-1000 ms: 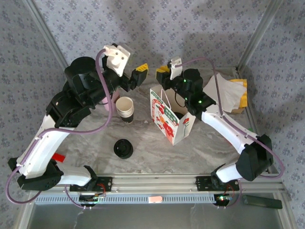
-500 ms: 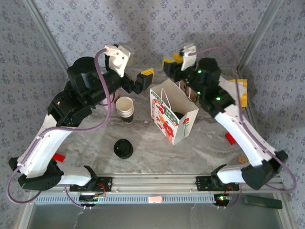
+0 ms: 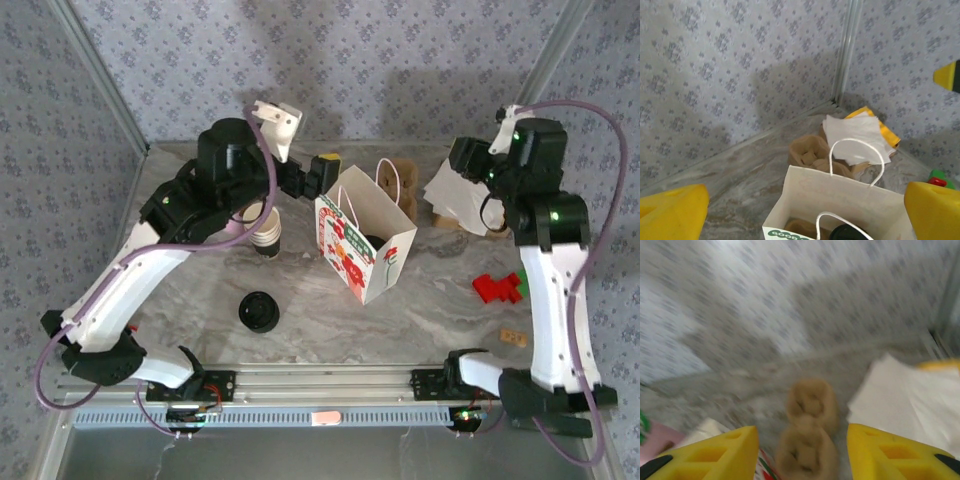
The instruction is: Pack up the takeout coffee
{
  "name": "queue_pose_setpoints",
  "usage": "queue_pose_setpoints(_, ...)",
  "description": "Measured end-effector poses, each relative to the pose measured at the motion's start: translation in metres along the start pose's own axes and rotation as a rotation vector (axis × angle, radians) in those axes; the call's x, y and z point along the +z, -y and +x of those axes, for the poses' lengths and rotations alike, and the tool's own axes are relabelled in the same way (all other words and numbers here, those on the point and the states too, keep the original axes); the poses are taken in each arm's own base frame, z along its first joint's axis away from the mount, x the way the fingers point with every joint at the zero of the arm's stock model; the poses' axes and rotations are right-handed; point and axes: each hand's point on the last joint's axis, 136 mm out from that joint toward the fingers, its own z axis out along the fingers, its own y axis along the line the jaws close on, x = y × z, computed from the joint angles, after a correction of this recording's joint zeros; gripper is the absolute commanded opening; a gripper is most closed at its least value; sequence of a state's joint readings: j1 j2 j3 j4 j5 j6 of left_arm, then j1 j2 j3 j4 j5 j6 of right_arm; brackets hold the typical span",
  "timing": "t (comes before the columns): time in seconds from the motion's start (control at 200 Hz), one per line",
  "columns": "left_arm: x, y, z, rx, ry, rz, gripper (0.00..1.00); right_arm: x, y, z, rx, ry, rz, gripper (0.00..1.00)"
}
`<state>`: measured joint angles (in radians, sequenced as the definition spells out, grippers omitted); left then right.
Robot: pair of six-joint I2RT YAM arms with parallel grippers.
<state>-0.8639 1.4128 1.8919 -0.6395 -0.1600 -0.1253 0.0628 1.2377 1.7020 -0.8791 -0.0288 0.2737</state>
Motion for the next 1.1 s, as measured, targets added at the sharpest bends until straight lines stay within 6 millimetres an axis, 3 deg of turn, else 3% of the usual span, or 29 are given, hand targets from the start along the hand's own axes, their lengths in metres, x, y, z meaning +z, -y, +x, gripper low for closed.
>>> queue_pose_setpoints(0.17,0.012,-0.009,0.015,0.006,-0.041,-0.045,1.00,0.089,0.041,0.071,-0.008,-0.361,0.174,0.71)
queue_pose_setpoints(0.275,0.017,-0.020,0.023,0.003,-0.062,-0.072,1.00,0.133,0.059,0.105,-0.052,-0.525,0.262,0.81)
queue_pose_setpoints(0.425,0.023,-0.040,0.031,-0.012,-0.081,-0.102,1.00,0.178,0.070,0.116,-0.143,-0.608,0.350,0.91)
queue_pose_setpoints(0.6,0.036,-0.061,0.048,-0.048,-0.124,-0.116,1.00,0.224,0.066,0.117,-0.259,-0.639,0.395,0.95)
queue_pose_setpoints(0.715,0.053,-0.066,0.061,-0.067,-0.160,-0.105,1.00,0.244,0.067,0.126,-0.307,-0.668,0.420,0.95)
queue_pose_setpoints(0.855,0.071,-0.065,0.076,-0.074,-0.204,-0.082,1.00,0.249,0.069,0.124,-0.320,-0.670,0.434,0.94)
queue_pose_setpoints(1.104,0.077,-0.063,0.080,-0.080,-0.216,-0.057,1.00,0.260,0.073,0.121,-0.320,-0.662,0.457,0.92)
